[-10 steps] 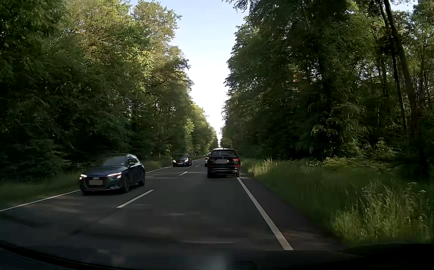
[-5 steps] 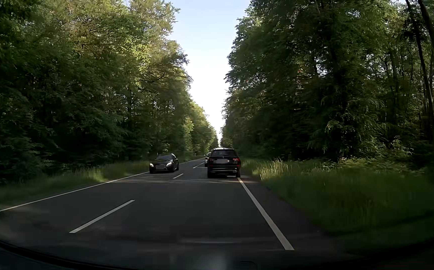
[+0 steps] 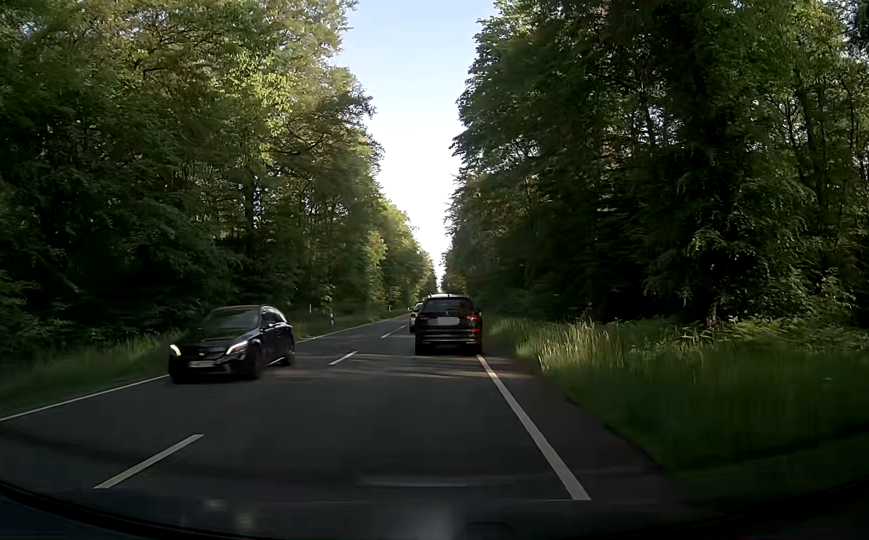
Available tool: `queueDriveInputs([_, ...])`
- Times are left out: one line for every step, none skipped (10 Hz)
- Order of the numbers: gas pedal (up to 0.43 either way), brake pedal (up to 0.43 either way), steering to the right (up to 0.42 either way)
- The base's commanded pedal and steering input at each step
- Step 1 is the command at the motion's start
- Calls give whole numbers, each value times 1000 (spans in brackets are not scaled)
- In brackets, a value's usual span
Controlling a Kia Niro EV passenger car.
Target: Follow the waypoints while adhering to traffic rules and regulations
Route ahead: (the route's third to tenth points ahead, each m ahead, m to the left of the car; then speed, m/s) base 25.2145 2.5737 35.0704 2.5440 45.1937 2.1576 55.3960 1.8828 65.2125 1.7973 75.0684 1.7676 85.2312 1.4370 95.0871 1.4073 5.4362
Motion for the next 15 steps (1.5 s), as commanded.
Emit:
queueDriveInputs([0, 0, -1])
queueDriveInputs([0, 6, -1])
queueDriveInputs([0, 0, -1])
queueDriveInputs([0, 0, 0])
queueDriveInputs([0, 0, 1])
queueDriveInputs([0, 0, 3])
queueDriveInputs([0, 0, 3])
queueDriveInputs([0, 0, 3])
queueDriveInputs([0, 0, 3])
queueDriveInputs([0, 0, 3])
queueDriveInputs([0, 0, 3])
queueDriveInputs([0, 0, 3])
queueDriveInputs([0, 0, 4])
queueDriveInputs([0, 0, 4])
queueDriveInputs([0, 0, 3])
